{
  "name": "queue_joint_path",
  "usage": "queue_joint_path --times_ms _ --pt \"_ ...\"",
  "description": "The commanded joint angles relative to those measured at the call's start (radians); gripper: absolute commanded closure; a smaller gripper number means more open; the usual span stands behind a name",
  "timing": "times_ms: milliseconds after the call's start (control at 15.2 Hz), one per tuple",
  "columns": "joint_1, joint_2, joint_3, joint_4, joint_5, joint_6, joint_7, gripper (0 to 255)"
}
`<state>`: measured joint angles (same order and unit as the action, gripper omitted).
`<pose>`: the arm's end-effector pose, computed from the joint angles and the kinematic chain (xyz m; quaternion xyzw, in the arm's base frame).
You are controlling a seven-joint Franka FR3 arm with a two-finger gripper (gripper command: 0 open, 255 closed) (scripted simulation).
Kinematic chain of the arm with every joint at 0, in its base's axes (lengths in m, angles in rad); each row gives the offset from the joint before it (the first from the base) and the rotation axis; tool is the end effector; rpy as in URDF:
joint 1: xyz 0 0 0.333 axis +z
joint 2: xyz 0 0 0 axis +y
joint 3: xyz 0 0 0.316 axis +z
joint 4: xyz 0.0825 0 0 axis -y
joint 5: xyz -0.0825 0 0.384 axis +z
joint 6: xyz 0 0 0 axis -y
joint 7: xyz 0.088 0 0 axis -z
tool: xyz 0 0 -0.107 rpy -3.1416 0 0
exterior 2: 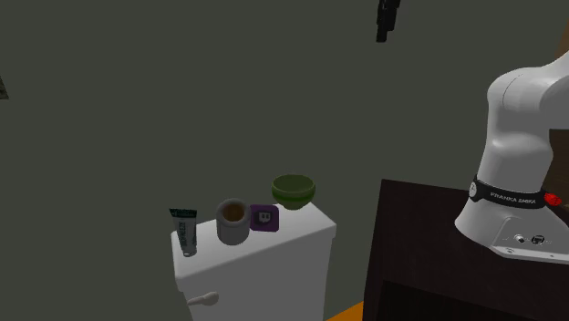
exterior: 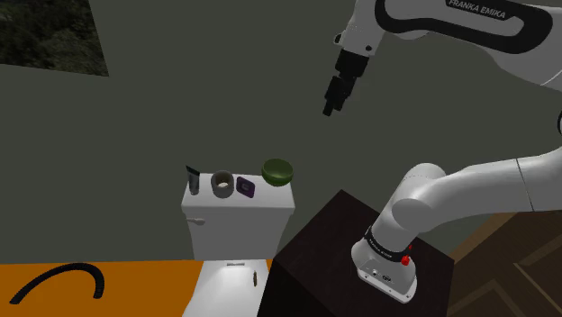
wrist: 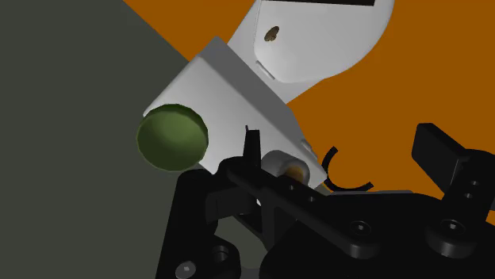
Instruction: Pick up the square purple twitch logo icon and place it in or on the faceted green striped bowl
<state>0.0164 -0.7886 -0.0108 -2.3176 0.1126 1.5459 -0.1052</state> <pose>0.3039 0.0128 0.6080 -0.9964 -0.0587 -0.0113 0.0596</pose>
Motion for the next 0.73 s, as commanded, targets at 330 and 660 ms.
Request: queue_joint_path --times_ms 330,660 --pt "0.007 0.107 0.006 -0.07 -0.013 0.153 -0.036 0" --pt "0.013 0.245 0.012 -0.11 -0.025 0.305 -0.068 0"
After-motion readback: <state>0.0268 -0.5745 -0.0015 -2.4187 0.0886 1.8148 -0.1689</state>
